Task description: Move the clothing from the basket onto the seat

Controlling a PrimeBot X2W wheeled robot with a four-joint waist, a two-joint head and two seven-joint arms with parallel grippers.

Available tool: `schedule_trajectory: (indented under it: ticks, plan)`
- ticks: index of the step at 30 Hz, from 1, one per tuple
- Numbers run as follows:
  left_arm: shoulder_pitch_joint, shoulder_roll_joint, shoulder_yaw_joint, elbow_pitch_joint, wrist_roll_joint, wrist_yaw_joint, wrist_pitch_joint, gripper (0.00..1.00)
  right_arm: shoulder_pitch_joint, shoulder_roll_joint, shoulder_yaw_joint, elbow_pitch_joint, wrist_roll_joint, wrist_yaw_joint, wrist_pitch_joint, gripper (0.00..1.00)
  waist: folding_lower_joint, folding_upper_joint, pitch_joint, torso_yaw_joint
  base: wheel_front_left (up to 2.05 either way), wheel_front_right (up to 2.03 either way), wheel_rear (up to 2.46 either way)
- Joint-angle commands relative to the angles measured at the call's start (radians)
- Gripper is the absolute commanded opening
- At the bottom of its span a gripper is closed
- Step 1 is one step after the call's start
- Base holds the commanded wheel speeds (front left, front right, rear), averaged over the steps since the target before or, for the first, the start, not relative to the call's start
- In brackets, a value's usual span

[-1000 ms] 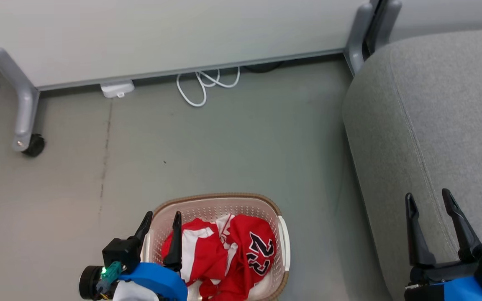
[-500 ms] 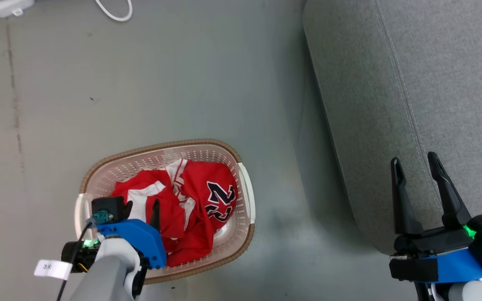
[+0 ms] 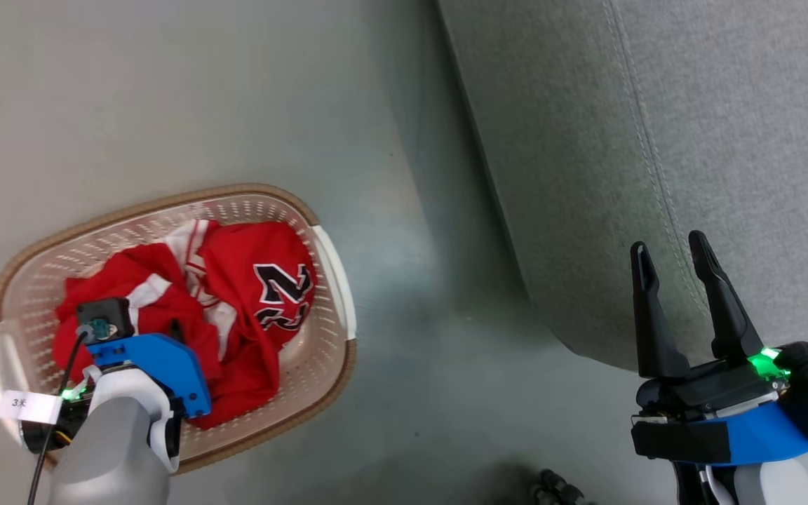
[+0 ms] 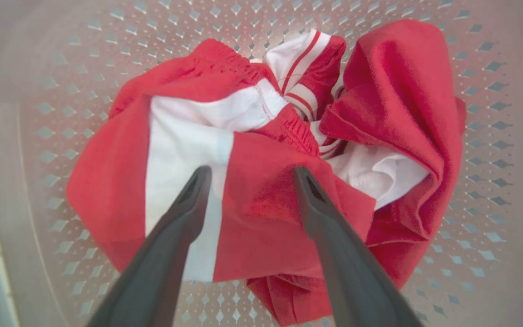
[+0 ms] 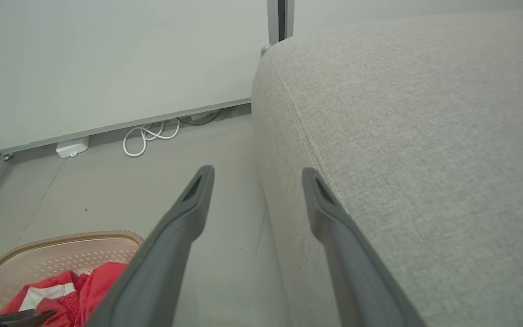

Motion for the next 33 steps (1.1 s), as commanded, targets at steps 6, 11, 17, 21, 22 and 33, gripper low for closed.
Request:
schedule_trajectory:
  ticks: [6,11,17,21,22,33]
  plan:
    - [-0.041,0.034,0.003,0.030,0.000,0.050,0.034,1.00,-0.022,-0.001,0.025,-0.011,0.045,0.000,-0.006,1.00,-0.0002,0.0000,0.067,-0.067,0.00,0.00,0.00]
    - [-0.049,0.047,-0.009,0.045,0.009,0.068,0.068,0.00,-0.025,-0.001,0.041,-0.011,0.070,0.000,-0.006,1.00,-0.0002,0.0000,0.087,-0.087,0.00,0.00,0.00]
    - [-0.044,0.047,-0.025,0.037,0.008,0.059,0.066,0.00,-0.031,-0.001,0.041,-0.005,0.080,0.000,-0.006,1.00,-0.0002,0.0000,0.090,-0.087,0.00,0.00,0.00]
    - [-0.044,0.043,-0.037,0.028,0.010,0.050,0.060,0.00,-0.028,-0.001,0.035,-0.006,0.070,0.000,-0.006,1.00,-0.0002,0.0000,0.083,-0.078,0.00,0.00,0.00]
    - [-0.044,0.040,-0.040,0.026,0.011,0.047,0.060,0.00,-0.028,-0.001,0.033,-0.004,0.066,0.000,-0.006,1.00,-0.0002,0.0000,0.080,-0.074,0.00,0.00,0.00]
    - [-0.009,-0.022,-0.069,0.035,-0.006,0.007,0.048,0.00,-0.034,-0.001,0.016,0.012,0.013,0.000,-0.006,1.00,-0.0002,0.0000,-0.047,0.014,0.00,0.00,0.00]
